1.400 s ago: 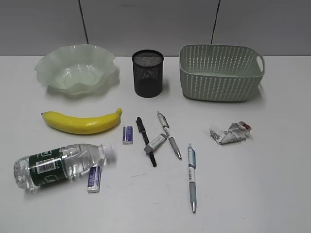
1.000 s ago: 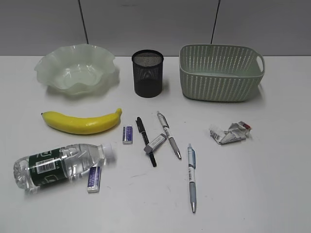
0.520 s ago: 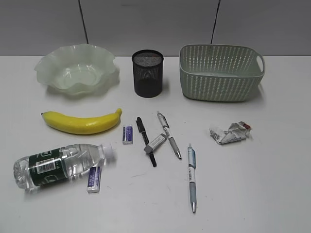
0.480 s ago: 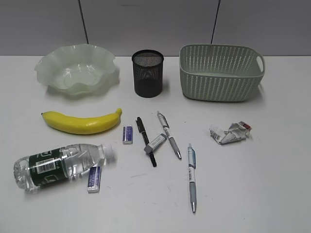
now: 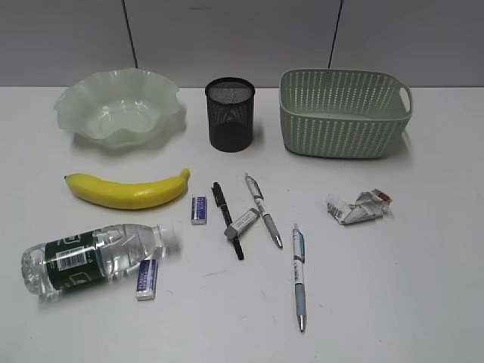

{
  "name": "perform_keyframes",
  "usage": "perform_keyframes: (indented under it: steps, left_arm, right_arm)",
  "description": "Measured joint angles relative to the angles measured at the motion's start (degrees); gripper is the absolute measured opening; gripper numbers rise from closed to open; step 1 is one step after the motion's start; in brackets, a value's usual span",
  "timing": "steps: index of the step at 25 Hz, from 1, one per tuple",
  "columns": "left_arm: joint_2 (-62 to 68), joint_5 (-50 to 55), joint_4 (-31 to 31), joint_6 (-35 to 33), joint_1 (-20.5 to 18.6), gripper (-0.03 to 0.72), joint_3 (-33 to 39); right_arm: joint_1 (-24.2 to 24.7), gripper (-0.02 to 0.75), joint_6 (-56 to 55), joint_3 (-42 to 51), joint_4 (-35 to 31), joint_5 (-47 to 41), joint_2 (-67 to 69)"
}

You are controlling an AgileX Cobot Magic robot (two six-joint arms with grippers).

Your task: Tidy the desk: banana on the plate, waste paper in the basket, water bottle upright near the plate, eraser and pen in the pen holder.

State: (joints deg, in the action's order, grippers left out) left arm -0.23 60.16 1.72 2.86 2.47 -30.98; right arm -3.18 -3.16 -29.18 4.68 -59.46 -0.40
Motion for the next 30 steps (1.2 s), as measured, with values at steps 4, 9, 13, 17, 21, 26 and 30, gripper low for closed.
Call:
perform_keyframes:
  steps: [4, 9, 13, 17, 21, 26, 30]
  left_arm:
    - [3.72, -8.80, 1.73, 0.00, 1.25, 0.228, -1.09]
    - [14.68, -26.20, 3.01, -0.07, 1.43, 0.228, -1.22]
    - [28.33, -40.39, 5.79, -2.86, 1.43, 0.228, -2.00]
    - [44.19, -45.08, 6.46, -6.71, 1.43, 0.230, -6.05]
    - [60.46, -44.04, 6.62, -11.86, 2.40, 0.237, -12.22]
    - [77.02, -34.95, 6.62, -21.59, 9.28, 0.237, -22.78]
    - [89.09, -24.56, 6.51, -29.44, 14.43, 0.249, -32.50]
  right_arm:
    - [0.00, 0.494, 0.00, 0.00, 0.00, 0.00, 0.12]
    - [0.00, 0.494, 0.00, 0.00, 0.00, 0.00, 3.08]
    - [0.00, 0.494, 0.00, 0.00, 0.00, 0.00, 5.93]
    - [0.00, 0.494, 0.00, 0.00, 0.00, 0.00, 7.89]
    - [0.00, 0.494, 0.09, 0.00, 0.00, 0.00, 9.23]
    - [0.00, 0.494, 0.04, 0.00, 0.00, 0.00, 10.11]
    - [0.00, 0.494, 0.04, 0.00, 0.00, 0.00, 10.16]
